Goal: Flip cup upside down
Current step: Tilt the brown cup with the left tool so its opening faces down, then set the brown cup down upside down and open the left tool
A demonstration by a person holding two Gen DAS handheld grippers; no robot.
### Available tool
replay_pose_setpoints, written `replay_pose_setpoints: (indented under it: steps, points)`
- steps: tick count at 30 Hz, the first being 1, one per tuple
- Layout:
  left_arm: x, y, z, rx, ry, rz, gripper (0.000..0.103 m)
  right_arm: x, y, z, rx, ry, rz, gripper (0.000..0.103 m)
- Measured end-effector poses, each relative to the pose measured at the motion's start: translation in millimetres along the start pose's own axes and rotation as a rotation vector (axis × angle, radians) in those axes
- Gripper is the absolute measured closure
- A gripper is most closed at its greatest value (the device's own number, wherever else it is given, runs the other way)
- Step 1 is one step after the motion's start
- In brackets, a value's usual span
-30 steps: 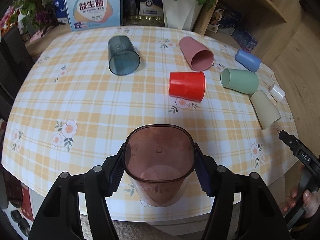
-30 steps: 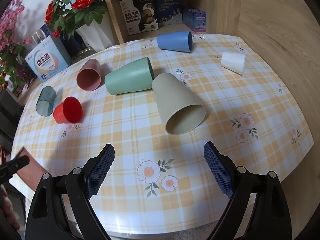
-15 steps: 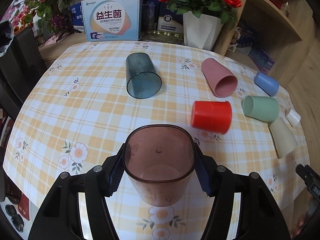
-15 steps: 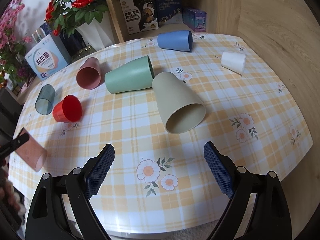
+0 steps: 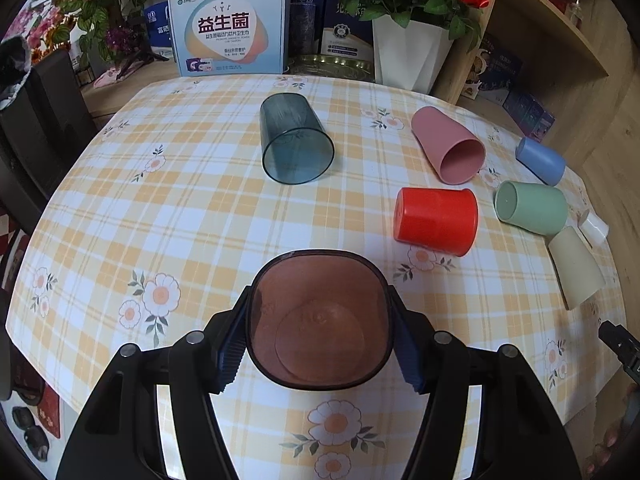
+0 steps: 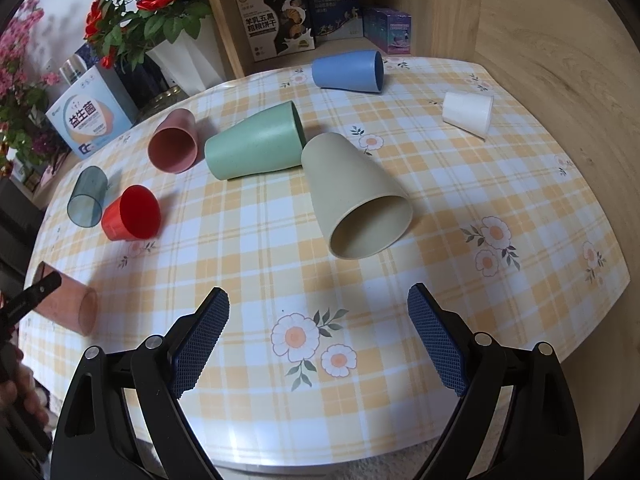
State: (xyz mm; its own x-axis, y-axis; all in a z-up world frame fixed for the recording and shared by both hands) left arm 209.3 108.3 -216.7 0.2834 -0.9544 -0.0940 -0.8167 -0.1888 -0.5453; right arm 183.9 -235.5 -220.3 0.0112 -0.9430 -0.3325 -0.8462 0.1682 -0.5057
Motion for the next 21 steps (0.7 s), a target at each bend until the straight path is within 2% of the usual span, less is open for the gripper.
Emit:
replay_pose_setpoints:
  steps: [9,18,21]
  points:
    - [5.4,1.7,-1.6,-0.007,-0.028,0.008,0.042,-0.3,0.1,-2.1,0.001,0.002,0.004,0.015]
    - [8.9,2.1,0.4,-0.047,-0.024,0.021,0.04,-3.2,-0.1,-14.9,0.022,-0.004,0.001,0.015]
    - [10.0,2.6,-1.2,-0.05,-0.025,0.026,0.028,-2.7,0.5,-22.0,0.031,-0.005,0.005,0.015]
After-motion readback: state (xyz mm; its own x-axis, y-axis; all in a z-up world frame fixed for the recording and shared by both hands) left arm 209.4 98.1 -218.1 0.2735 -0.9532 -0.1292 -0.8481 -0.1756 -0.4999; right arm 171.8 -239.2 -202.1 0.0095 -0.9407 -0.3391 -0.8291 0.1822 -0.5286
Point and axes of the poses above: each gripper's, at about its wrist camera, not at the fingertips, and z roughly the way its jaws point, x to its right, y to its underside, the point moved 1 cm from there along z, roughly the way its jaws point, and after that the axes turned 12 degrees about -y, right-handed, at the moved point
